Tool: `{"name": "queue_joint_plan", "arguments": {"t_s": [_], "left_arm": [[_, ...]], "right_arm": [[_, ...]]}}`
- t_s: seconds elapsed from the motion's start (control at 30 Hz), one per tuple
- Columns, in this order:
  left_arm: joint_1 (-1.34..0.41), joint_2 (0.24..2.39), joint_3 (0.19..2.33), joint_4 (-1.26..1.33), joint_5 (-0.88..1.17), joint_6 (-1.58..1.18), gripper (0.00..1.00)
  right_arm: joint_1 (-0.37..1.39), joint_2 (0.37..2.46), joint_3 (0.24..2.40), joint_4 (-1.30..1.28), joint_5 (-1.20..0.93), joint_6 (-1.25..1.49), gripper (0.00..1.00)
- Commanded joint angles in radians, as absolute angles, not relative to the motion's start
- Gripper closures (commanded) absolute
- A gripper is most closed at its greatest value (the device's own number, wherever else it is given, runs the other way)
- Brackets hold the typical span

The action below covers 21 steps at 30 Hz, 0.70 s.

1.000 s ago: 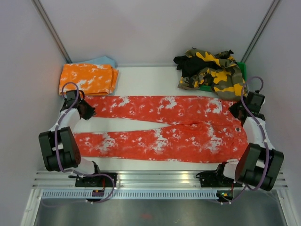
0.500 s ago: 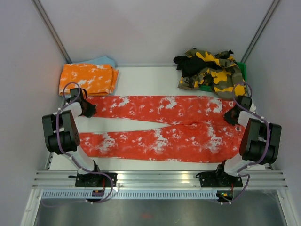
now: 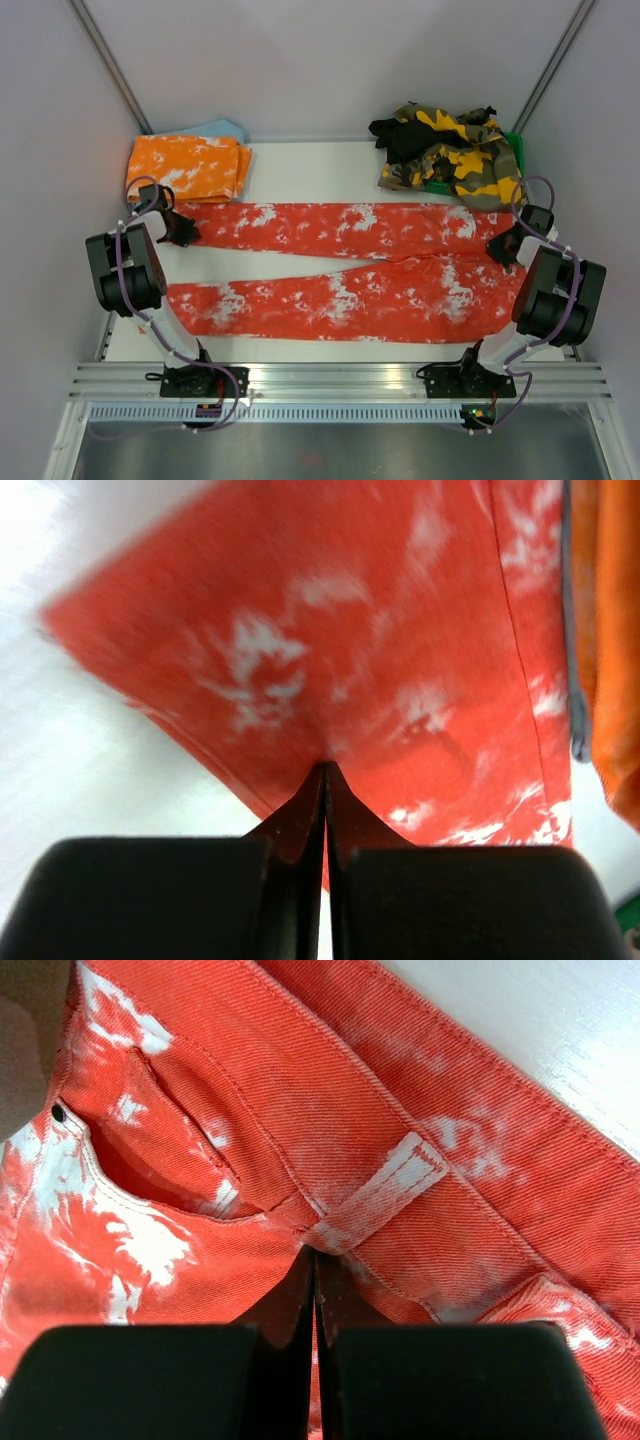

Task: Fold and stack the trousers
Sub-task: Flatten the trousers out

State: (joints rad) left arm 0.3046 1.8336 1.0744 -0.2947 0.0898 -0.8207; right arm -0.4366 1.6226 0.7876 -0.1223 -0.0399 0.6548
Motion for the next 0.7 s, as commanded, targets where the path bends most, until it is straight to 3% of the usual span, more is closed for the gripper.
{"name": "queue_joint_plan", "arguments": {"t_s": [0.0,0.13,0.2,0.3,0.33,0.43,0.57,0.67], "left_arm": [[0.388,1.842,1.057,-0.287,0.08,-0.809,0.98],[0.4,1.829,1.066,-0.213,0.191,-0.691,0.98],[0.397,1.81,1.066,-0.17,0.238,-0.68,0.98],[0.387,1.731,1.083,-0.179,0.236,-0.657,0.98],[0.384,1.701,1.091,-0.187,0.229,-0.641,0.98],[0.379,1.57,1.089,-0.259,0.224,-0.618,0.94],[0.361,1.357,1.017,-0.336,0.256,-0.569,0.82],[0.304,1.166,0.962,-0.405,0.275,-0.506,0.57]], "right_arm": [[-0.477,1.664,0.781,-0.137,0.066,0.614,1.0],[-0.468,1.622,0.779,-0.104,-0.064,0.568,1.0],[-0.446,1.551,0.805,-0.119,-0.075,0.523,0.94],[-0.4,1.438,0.899,-0.208,-0.072,0.468,0.73],[-0.388,1.408,0.923,-0.236,-0.074,0.462,0.55],[-0.357,1.307,0.979,-0.304,-0.104,0.483,0.29],[-0.327,1.195,0.948,-0.363,-0.283,0.483,0.27],[-0.269,1.128,0.907,-0.503,-0.364,0.434,0.32]]}}
